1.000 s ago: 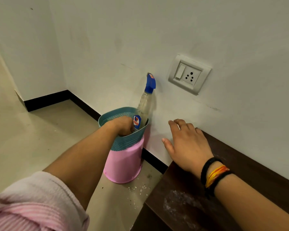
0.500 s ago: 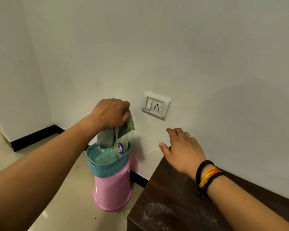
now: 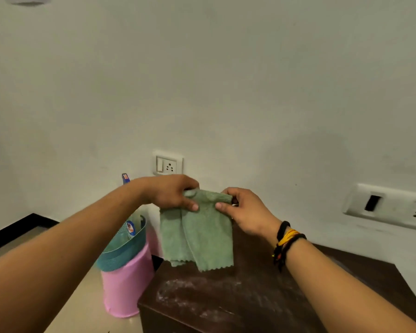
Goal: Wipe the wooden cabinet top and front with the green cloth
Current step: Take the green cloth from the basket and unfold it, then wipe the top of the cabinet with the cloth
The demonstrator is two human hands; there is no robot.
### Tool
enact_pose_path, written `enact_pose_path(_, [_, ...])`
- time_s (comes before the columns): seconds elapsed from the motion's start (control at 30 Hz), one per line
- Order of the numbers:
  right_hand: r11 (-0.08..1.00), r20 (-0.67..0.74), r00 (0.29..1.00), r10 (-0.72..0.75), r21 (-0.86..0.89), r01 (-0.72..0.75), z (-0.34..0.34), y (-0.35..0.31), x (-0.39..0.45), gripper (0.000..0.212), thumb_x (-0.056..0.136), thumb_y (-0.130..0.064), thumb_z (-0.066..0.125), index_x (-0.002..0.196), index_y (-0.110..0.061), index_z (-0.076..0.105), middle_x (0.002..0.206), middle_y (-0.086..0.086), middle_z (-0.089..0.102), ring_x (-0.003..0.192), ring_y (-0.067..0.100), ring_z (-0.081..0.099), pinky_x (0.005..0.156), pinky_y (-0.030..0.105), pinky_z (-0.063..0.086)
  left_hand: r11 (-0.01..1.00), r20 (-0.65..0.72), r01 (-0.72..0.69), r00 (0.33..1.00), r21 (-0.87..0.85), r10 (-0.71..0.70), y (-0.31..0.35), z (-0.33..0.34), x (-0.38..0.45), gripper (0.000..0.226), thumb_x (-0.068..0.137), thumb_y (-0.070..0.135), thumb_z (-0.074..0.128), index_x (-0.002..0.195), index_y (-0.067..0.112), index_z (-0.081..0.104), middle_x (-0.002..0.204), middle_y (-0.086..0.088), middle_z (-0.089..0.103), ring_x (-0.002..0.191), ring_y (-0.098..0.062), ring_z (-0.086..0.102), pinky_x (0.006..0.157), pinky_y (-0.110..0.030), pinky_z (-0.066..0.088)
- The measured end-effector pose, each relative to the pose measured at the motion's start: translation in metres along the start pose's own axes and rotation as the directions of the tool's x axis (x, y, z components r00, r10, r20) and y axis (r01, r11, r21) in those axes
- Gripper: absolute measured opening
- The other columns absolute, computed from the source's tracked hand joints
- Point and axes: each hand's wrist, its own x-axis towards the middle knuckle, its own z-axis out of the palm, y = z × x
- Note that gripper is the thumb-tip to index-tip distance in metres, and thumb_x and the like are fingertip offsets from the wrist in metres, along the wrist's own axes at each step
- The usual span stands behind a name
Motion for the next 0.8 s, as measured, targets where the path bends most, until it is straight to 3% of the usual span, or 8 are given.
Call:
enact_pose_path(0.1, [0.994,-0.003,0.999,0.039,-0.106,-0.039,-0.007,0.016,0.004,0.004,0.092,-0.019,0.069,0.092,-0.016,0.071,0.087,-0.004,0.071,0.084,0.014,0.065,0.075,0.027,0.048,0.999,-0.115,0.041,0.993,0.010,-0.040,0.000,0.021,0.021,0.014,0.089,0.031,0.073,0.095,0.024,0.062,0.092,0.003,0.066,0.090,-0.020,0.062,0.074,-0.031,0.047])
enact_pose_path(0.2, [0.997,-0.172,0.985,-0.014,-0.072,0.002,-0.021,0.013,0.020,0.016,0.091,-0.009,0.067,0.097,-0.022,0.076,0.091,-0.011,0.071,0.087,0.006,0.064,0.070,0.008,0.044,0.999,-0.465,0.005,0.885,0.041,0.015,-0.001,0.013,0.039,0.012,0.087,0.026,0.070,0.090,0.033,0.061,0.084,0.007,0.066,0.083,-0.018,0.063,0.070,-0.033,0.050])
enact_pose_path(0.3, [0.978,-0.179,0.979,-0.095,-0.199,0.058,-0.022,0.021,0.024,0.030,0.093,-0.005,0.059,0.110,-0.023,0.075,0.108,-0.008,0.074,0.100,0.008,0.064,0.083,0.006,0.043,0.986,-0.562,-0.035,0.818,0.163,0.122,-0.007,0.027,0.035,0.010,0.086,0.029,0.066,0.093,0.035,0.061,0.074,0.016,0.062,0.068,-0.010,0.061,0.059,-0.031,0.050])
enact_pose_path(0.37, [0.933,0.039,0.998,-0.050,-0.355,0.061,-0.002,0.051,0.016,0.036,0.093,-0.009,0.057,0.123,-0.024,0.070,0.125,-0.001,0.070,0.118,0.017,0.062,0.101,0.022,0.045,0.967,-0.415,-0.005,0.903,0.255,0.114,-0.021,0.064,0.027,0.015,0.084,0.031,0.062,0.099,0.034,0.062,0.076,0.016,0.062,0.070,-0.013,0.062,0.063,-0.034,0.054])
enact_pose_path(0.47, [0.798,0.408,0.897,0.172,-0.591,0.115,0.028,0.096,-0.011,0.042,0.099,-0.023,0.053,0.139,-0.032,0.056,0.144,-0.003,0.058,0.133,0.023,0.051,0.111,0.038,0.039,0.969,0.008,0.021,1.000,0.246,-0.024,-0.038,0.115,0.009,0.040,0.080,0.036,0.057,0.119,0.034,0.065,0.111,0.014,0.069,0.102,-0.009,0.065,0.094,-0.034,0.054])
enact_pose_path(0.57, [0.761,0.230,0.967,0.111,-0.646,0.066,0.016,0.112,-0.017,0.045,0.102,-0.027,0.043,0.146,-0.035,0.046,0.147,-0.004,0.054,0.135,0.021,0.045,0.112,0.039,0.032,0.998,-0.249,0.024,0.969,0.054,-0.010,-0.047,0.128,0.016,0.040,0.085,0.042,0.055,0.120,0.028,0.067,0.114,0.014,0.069,0.103,-0.003,0.063,0.094,-0.032,0.054])
enact_pose_path(0.63, [0.706,0.185,0.974,0.128,-0.707,0.042,0.010,0.119,-0.018,0.049,0.103,-0.036,0.038,0.152,-0.033,0.035,0.156,-0.005,0.042,0.141,0.020,0.037,0.114,0.039,0.027,0.985,-0.357,-0.009,0.931,0.174,0.071,-0.044,0.139,0.029,0.030,0.095,0.042,0.049,0.112,0.026,0.069,0.106,0.011,0.070,0.096,-0.006,0.062,0.089,-0.036,0.054])
enact_pose_path(0.8, [0.608,0.204,0.959,0.199,-0.793,0.042,0.021,0.131,-0.021,0.066,0.103,-0.054,0.026,0.160,-0.025,0.008,0.169,-0.003,0.003,0.154,0.021,0.005,0.123,0.042,0.007,0.951,-0.127,0.081,0.991,0.299,-0.044,-0.032,0.191,0.049,0.056,0.102,0.054,0.027,0.152,0.031,0.034,0.164,0.004,0.025,0.149,-0.018,0.026,0.121,-0.044,0.023])
